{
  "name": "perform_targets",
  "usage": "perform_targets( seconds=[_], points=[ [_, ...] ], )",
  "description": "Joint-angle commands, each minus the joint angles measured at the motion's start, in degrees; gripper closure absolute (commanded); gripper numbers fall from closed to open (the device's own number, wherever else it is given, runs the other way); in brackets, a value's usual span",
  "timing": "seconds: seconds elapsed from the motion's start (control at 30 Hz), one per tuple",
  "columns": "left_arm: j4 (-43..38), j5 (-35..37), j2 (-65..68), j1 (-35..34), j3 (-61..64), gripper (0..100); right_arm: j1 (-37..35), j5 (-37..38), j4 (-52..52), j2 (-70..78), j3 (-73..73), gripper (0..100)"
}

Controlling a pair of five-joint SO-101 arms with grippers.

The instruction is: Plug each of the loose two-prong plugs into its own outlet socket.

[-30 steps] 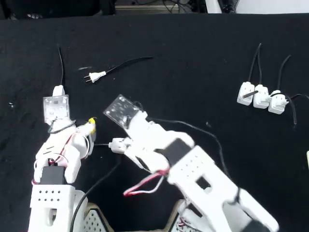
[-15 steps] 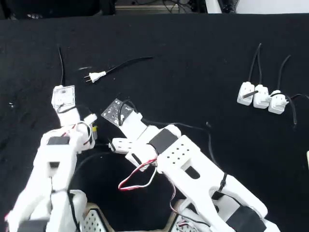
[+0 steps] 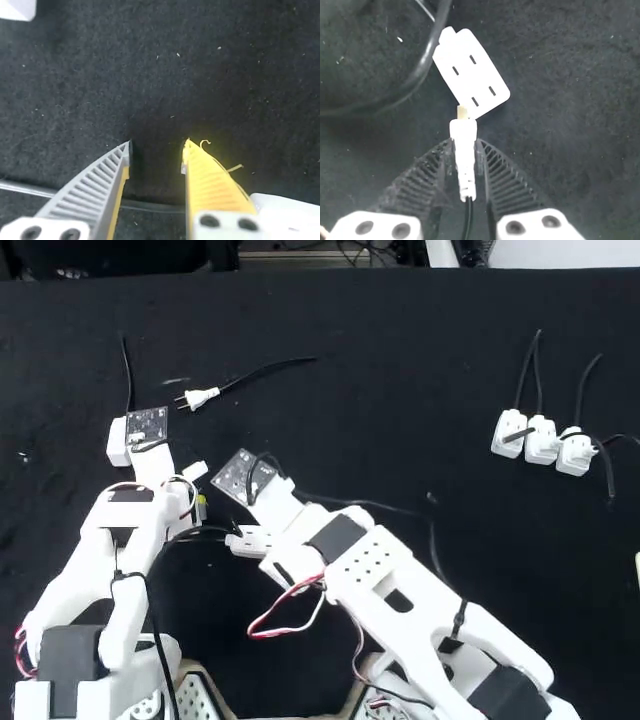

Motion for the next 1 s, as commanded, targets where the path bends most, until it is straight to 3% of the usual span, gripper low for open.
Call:
perform_targets(
  seconds=[0.0, 0.17, 0.33, 0.57, 0.97],
  points=[
    [0.4, 0.4, 0.4, 1.5, -2.1, 82, 1.1, -0.4, -2.0, 0.0, -0.4, 98.8],
    [12.0, -0.4, 0.9, 1.5, -4.4, 82, 1.2, -0.4, -2.4, 0.0, -0.6, 98.8],
    [17.1, -4.0, 1.0, 1.8, -4.3, 82, 2.0, -0.3, -4.5, 0.1, -0.3, 98.8],
    [18.5, -6.8, 0.4, 1.9, -2.2, 82, 7.8, 0.1, -4.7, 0.1, -1.2, 98.8],
    [22.7, -10.9, -0.5, 1.4, 0.5, 82, 8.0, 0.1, -0.3, 1.2, -8.0, 98.8]
  ],
)
